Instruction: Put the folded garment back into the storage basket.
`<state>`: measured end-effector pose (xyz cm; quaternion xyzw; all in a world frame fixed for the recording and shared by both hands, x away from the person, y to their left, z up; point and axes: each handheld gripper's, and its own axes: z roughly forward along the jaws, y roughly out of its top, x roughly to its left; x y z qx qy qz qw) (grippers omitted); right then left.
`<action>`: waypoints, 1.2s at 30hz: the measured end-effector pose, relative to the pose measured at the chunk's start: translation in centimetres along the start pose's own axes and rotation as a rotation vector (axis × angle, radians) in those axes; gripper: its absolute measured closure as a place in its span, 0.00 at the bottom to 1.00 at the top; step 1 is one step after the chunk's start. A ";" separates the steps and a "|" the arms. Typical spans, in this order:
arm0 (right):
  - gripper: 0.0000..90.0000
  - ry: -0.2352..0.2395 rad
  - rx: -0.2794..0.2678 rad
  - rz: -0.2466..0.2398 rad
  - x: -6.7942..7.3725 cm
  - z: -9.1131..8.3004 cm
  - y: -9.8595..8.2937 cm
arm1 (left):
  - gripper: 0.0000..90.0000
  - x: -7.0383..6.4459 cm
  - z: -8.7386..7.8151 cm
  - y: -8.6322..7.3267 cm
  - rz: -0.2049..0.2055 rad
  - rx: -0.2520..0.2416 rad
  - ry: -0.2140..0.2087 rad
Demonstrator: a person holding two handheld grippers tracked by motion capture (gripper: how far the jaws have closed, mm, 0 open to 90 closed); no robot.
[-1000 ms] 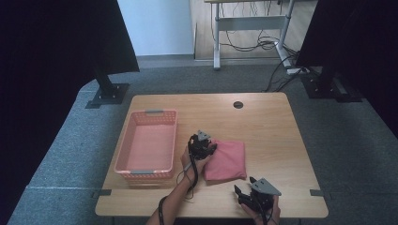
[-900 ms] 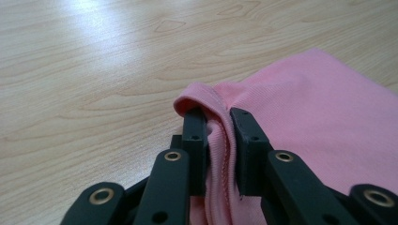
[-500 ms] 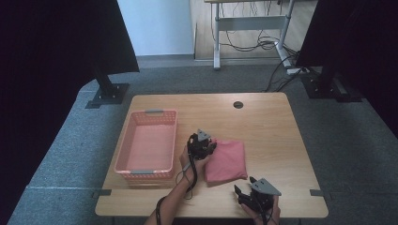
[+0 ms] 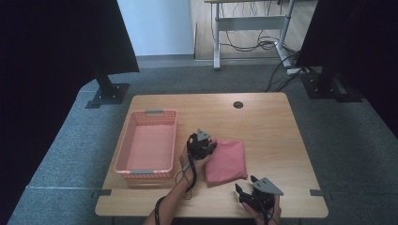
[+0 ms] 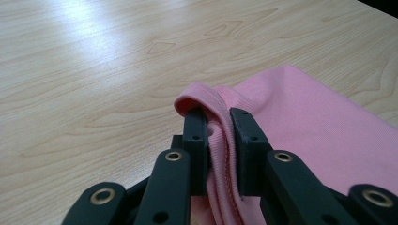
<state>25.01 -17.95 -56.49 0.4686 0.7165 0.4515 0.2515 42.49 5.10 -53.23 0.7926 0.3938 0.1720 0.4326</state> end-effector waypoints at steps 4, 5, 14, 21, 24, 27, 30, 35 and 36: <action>0.32 -0.008 -0.007 -0.004 0.0 -0.1 0.2 | 0.85 0.0 0.0 -0.1 -0.002 0.001 0.001; 0.32 -0.008 -0.007 -0.004 0.0 -0.1 0.2 | 0.85 0.0 0.0 -0.1 0.000 0.002 0.001; 0.32 -0.011 -0.024 -0.023 0.3 -0.2 1.4 | 0.86 0.0 0.2 -0.2 -0.010 0.001 0.000; 0.32 -0.013 -0.013 -0.041 0.4 0.1 1.8 | 0.85 -0.1 0.1 -0.2 -0.011 -0.002 0.003; 0.32 -0.017 -0.004 -0.043 0.3 0.3 1.8 | 0.85 -0.1 0.1 -0.2 -0.011 -0.001 0.002; 0.32 -0.028 0.006 -0.051 0.3 0.4 1.8 | 0.85 -0.1 0.1 -0.3 -0.012 0.001 0.003; 0.32 -0.033 0.011 -0.051 0.2 0.5 1.8 | 0.85 -0.1 0.2 -0.3 -0.013 0.001 0.003; 0.32 -0.042 0.020 -0.050 -0.2 0.7 1.8 | 0.85 -0.2 0.3 -0.3 -0.010 0.002 0.002; 0.32 -0.042 0.022 -0.049 -0.2 0.8 1.8 | 0.85 -0.2 0.3 -0.3 -0.011 0.003 0.001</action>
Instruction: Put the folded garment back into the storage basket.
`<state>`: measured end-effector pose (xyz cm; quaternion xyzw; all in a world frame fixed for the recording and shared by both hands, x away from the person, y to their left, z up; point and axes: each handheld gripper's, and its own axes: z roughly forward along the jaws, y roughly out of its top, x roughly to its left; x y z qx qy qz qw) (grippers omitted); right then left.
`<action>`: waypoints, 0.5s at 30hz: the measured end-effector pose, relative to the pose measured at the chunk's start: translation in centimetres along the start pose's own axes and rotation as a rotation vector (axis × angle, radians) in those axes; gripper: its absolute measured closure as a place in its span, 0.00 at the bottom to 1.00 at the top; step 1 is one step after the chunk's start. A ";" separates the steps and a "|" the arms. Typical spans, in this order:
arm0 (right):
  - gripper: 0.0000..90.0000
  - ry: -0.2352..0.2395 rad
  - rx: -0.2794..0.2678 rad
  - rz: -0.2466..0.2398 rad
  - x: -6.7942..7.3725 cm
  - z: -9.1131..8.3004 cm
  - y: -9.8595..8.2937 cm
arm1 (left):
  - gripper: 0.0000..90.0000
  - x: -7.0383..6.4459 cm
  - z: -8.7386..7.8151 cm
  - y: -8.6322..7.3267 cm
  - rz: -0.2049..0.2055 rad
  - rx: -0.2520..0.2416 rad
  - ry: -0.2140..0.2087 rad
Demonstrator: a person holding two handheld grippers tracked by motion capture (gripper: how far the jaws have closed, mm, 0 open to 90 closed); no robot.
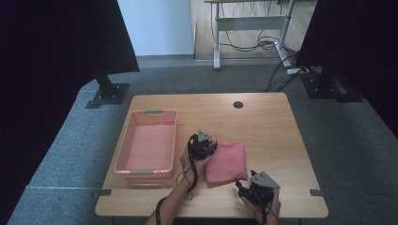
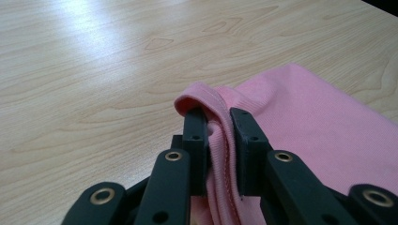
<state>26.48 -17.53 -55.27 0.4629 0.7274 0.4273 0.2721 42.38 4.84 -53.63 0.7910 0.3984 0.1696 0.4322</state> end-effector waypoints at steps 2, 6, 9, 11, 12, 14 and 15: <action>0.32 -0.001 0.003 -0.003 0.0 0.1 0.0 | 0.85 0.0 0.0 0.0 0.000 0.001 0.000; 0.32 -0.010 0.026 -0.008 -0.1 0.6 0.1 | 0.85 0.0 0.0 0.0 0.000 0.003 -0.002; 0.32 -0.023 0.045 -0.011 -0.1 0.9 0.2 | 0.85 0.0 0.1 -0.1 -0.004 0.002 -0.004; 0.32 -0.024 0.050 -0.012 -0.1 1.0 0.2 | 0.85 0.0 0.1 -0.1 -0.004 0.002 -0.005; 0.32 -0.026 0.061 -0.012 -0.1 1.1 0.2 | 0.85 0.0 0.1 -0.1 -0.004 0.002 -0.005; 0.32 -0.026 0.065 -0.009 -0.1 1.2 0.2 | 0.85 0.0 0.1 -0.1 -0.003 0.001 -0.007; 0.32 -0.026 0.073 -0.010 -0.1 1.3 0.1 | 0.85 -0.1 0.1 -0.1 -0.003 0.001 -0.007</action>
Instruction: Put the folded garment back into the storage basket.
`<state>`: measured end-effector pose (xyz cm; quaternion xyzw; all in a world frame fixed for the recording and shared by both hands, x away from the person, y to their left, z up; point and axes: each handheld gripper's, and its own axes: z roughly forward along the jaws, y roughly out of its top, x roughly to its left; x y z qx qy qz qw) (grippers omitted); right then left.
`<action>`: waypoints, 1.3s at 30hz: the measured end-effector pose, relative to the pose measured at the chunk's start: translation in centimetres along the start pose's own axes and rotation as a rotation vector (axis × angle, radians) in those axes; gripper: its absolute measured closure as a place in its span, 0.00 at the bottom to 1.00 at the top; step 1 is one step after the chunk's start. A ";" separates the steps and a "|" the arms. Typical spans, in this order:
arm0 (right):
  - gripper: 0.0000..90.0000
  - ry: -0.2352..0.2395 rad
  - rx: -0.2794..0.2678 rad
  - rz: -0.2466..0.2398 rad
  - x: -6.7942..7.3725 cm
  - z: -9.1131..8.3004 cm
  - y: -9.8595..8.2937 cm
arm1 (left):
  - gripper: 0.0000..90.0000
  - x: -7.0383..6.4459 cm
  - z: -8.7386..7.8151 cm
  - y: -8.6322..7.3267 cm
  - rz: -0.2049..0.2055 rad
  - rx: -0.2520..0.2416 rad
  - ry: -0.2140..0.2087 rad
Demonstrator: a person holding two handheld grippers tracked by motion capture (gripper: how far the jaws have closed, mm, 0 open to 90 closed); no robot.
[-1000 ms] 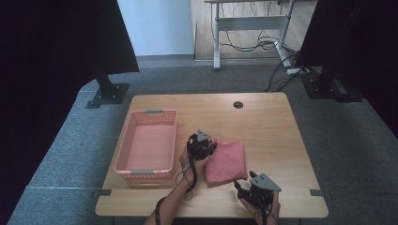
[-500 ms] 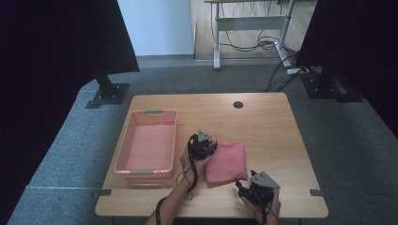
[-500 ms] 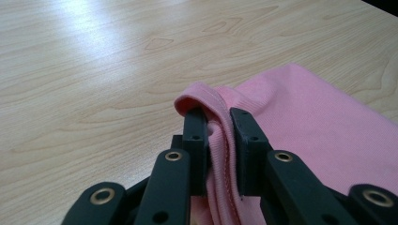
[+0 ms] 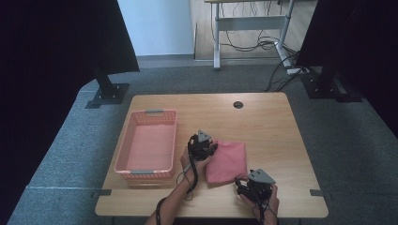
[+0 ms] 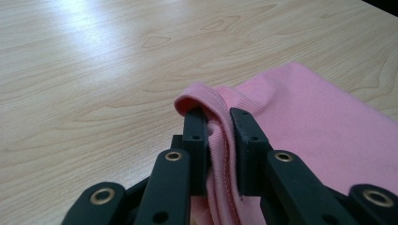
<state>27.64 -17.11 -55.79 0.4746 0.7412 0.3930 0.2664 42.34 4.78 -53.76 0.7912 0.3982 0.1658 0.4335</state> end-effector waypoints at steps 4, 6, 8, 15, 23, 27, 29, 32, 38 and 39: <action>0.32 0.000 0.007 -0.001 0.0 0.1 0.1 | 0.85 0.0 0.0 0.0 0.000 0.004 -0.003; 0.32 0.001 0.015 -0.001 -0.1 0.3 0.1 | 0.85 0.0 0.0 0.0 0.000 0.004 -0.004; 0.32 0.002 0.019 -0.001 -0.1 0.4 0.2 | 0.85 -0.1 0.0 -0.1 -0.002 0.003 -0.005; 0.33 -0.004 0.052 0.008 -0.1 0.9 0.4 | 0.85 0.0 0.1 -0.1 -0.002 0.006 -0.009; 0.39 -0.003 0.108 0.003 -0.1 1.5 0.6 | 0.85 -0.1 0.1 -0.2 -0.003 0.007 -0.011; 0.44 0.021 0.110 0.013 -0.3 1.5 0.6 | 0.85 -0.1 0.1 -0.2 -0.003 0.008 -0.012; 0.46 0.029 0.110 0.014 -0.3 1.5 0.6 | 0.85 -0.1 0.2 -0.3 -0.003 0.009 -0.012; 0.49 0.034 0.108 0.013 -0.3 1.5 0.6 | 0.85 -0.1 0.2 -0.3 0.002 0.012 -0.012; 0.65 0.023 0.096 0.004 -0.2 1.4 0.6 | 0.85 -0.3 0.3 -0.4 -0.003 0.010 -0.014; 0.70 0.013 0.091 -0.003 -0.2 1.3 0.6 | 0.85 -0.3 0.3 -0.4 -0.003 0.010 -0.015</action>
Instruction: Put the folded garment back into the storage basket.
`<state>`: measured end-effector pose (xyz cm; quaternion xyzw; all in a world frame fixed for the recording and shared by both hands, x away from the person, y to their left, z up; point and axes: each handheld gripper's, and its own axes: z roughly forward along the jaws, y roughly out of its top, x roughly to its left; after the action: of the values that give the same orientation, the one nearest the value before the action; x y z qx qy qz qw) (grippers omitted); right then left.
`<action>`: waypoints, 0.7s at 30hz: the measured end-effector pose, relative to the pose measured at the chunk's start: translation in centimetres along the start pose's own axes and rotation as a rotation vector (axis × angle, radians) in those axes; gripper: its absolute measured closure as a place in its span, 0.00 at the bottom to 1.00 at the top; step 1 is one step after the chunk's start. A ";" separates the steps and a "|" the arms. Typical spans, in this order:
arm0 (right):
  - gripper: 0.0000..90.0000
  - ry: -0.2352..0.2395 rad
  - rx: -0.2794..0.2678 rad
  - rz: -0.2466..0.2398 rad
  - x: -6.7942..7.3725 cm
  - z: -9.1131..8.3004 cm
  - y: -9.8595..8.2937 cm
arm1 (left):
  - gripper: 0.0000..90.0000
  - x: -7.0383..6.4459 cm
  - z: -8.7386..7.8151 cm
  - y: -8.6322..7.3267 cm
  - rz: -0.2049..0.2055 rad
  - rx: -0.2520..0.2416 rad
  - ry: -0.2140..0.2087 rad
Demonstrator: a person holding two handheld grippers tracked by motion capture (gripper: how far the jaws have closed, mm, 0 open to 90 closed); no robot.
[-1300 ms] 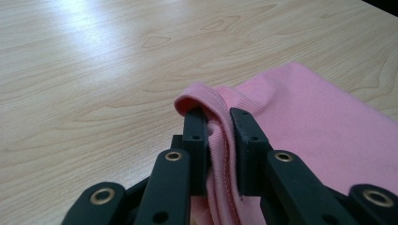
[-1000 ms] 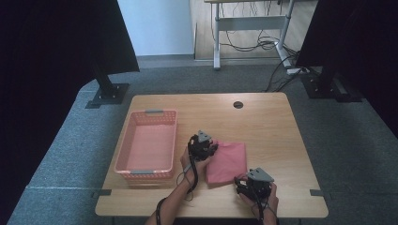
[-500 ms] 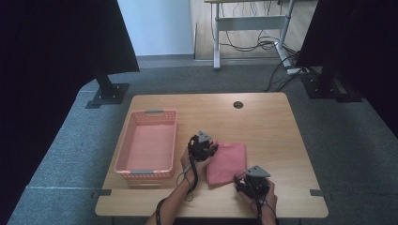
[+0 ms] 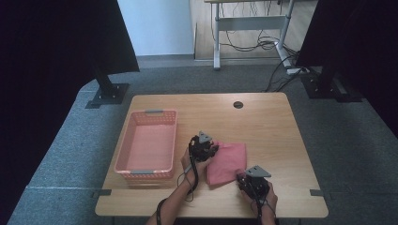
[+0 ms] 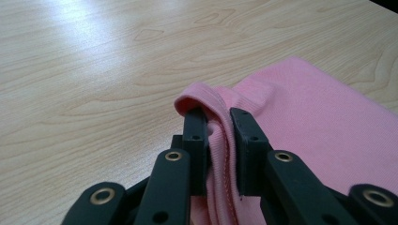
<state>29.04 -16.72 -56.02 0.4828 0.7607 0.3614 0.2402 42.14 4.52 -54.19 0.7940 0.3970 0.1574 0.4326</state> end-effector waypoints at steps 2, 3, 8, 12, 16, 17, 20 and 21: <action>0.75 -0.011 -0.009 -0.003 0.0 -0.1 0.0 | 0.85 0.0 0.0 0.0 0.000 -0.001 -0.002; 0.78 -0.019 -0.014 -0.004 0.0 -0.1 0.0 | 0.85 0.0 0.0 0.0 0.000 -0.001 -0.002; 0.87 -0.037 -0.028 -0.005 0.1 -0.3 -0.1 | 0.85 0.0 0.0 -0.1 -0.001 -0.001 -0.001; 0.91 -0.050 -0.033 -0.021 0.2 -0.3 -0.1 | 0.85 0.0 0.0 -0.2 -0.001 -0.001 -0.002; 0.91 -0.059 -0.043 -0.027 0.4 -0.4 -0.2 | 0.85 0.0 0.0 -0.2 -0.005 -0.001 -0.004; 0.92 -0.061 -0.047 -0.027 0.3 -0.4 -0.2 | 0.85 0.0 -0.1 -0.2 -0.006 -0.001 -0.005; 0.92 -0.067 -0.063 -0.024 0.4 -0.6 -0.3 | 0.85 -0.1 -0.1 -0.2 -0.008 -0.006 -0.005; 0.92 -0.067 -0.063 -0.024 0.4 -0.6 -0.3 | 0.85 -0.1 -0.1 -0.2 -0.010 -0.008 -0.006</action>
<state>28.30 -16.62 -55.87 0.4776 0.7462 0.3659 0.2850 41.90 4.61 -54.30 0.7909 0.3990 0.1541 0.4376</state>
